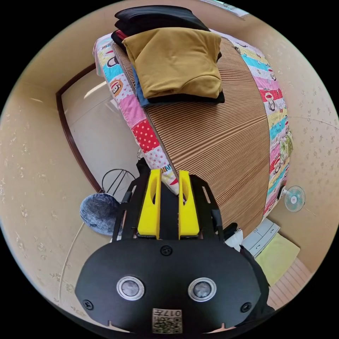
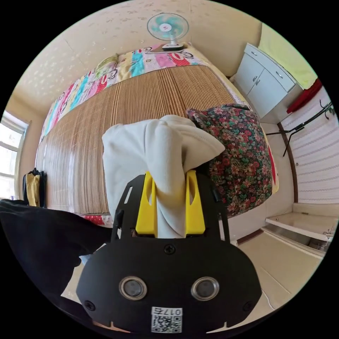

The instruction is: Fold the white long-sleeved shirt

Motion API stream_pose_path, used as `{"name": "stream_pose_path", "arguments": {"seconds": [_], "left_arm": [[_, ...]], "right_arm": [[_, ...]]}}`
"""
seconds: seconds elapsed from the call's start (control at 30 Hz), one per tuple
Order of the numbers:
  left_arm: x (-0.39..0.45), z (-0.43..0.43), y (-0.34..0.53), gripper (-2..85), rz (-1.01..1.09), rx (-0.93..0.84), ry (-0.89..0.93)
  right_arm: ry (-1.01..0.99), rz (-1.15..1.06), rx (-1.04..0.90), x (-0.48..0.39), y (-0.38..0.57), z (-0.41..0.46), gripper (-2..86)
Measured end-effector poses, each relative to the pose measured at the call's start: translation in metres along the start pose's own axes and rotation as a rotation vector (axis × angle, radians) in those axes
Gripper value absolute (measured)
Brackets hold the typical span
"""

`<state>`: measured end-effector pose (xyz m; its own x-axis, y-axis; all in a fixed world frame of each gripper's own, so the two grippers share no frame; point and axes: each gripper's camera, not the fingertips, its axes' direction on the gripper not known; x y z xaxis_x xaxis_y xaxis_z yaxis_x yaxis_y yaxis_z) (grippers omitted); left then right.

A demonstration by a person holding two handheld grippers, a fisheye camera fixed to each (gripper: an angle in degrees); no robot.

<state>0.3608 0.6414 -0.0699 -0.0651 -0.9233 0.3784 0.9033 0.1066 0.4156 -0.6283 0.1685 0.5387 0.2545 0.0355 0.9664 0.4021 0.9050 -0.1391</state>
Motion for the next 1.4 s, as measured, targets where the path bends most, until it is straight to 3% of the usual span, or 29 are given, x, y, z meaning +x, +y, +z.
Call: {"name": "stream_pose_path", "arguments": {"seconds": [0.13, 0.23, 0.4, 0.5, 0.63, 0.7, 0.77, 0.83, 0.9, 0.97, 1.03, 1.13, 1.27, 1.4], "left_arm": [[0.006, 0.003, -0.007, 8.2, -0.028, 0.005, 0.025], [0.020, 0.007, -0.015, 8.2, -0.012, 0.020, 0.097], [0.031, 0.022, -0.025, 8.7, 0.045, -0.010, 0.093], [0.015, 0.033, -0.026, 8.8, 0.001, -0.016, 0.142], [0.006, 0.045, -0.032, 8.9, -0.021, -0.065, 0.122], [0.006, 0.044, -0.047, 9.0, -0.019, -0.077, 0.131], [0.011, 0.034, -0.065, 9.1, -0.001, -0.063, 0.144], [0.021, 0.022, -0.086, 9.2, 0.043, -0.037, 0.161], [0.039, 0.010, -0.110, 9.3, 0.138, -0.021, 0.162], [0.055, 0.006, -0.125, 9.5, 0.227, -0.028, 0.129], [0.068, 0.008, -0.136, 9.6, 0.295, -0.043, 0.075], [0.081, 0.015, -0.155, 10.1, 0.352, -0.068, 0.013], [0.108, 0.009, -0.174, 10.6, 0.450, -0.024, 0.065], [0.148, -0.005, -0.200, 10.7, 0.606, 0.018, 0.025]], "right_arm": [[-0.059, 0.070, -0.202, 0.024, -0.020, 0.059, 16.4], [-0.168, 0.156, -0.198, 0.039, -0.030, 0.053, 17.1], [-0.058, 0.204, -0.109, 0.024, -0.007, 0.021, 14.7], [0.124, 0.406, -0.076, 0.006, 0.021, -0.005, 11.5], [0.185, 0.369, 0.198, -0.045, 0.043, -0.013, 3.9], [0.271, 0.331, 0.077, -0.047, 0.030, 0.025, 1.9], [0.333, 0.321, -0.219, -0.032, 0.015, 0.080, 1.1], [0.345, 0.419, -0.212, -0.021, 0.013, 0.065, 0.7], [0.290, 0.566, -0.033, -0.017, 0.022, 0.026, 0.5], [0.162, 0.544, 0.281, -0.039, 0.053, -0.015, 0.3], [0.074, 0.521, 0.357, -0.059, 0.080, -0.013, 0.3], [-0.192, 0.676, 0.236, -0.081, 0.133, 0.040, 0.3], [-0.539, 0.864, 0.208, -0.148, 0.234, 0.127, 0.2], [-0.636, 0.930, 0.183, -0.203, 0.287, 0.165, 0.2]]}}
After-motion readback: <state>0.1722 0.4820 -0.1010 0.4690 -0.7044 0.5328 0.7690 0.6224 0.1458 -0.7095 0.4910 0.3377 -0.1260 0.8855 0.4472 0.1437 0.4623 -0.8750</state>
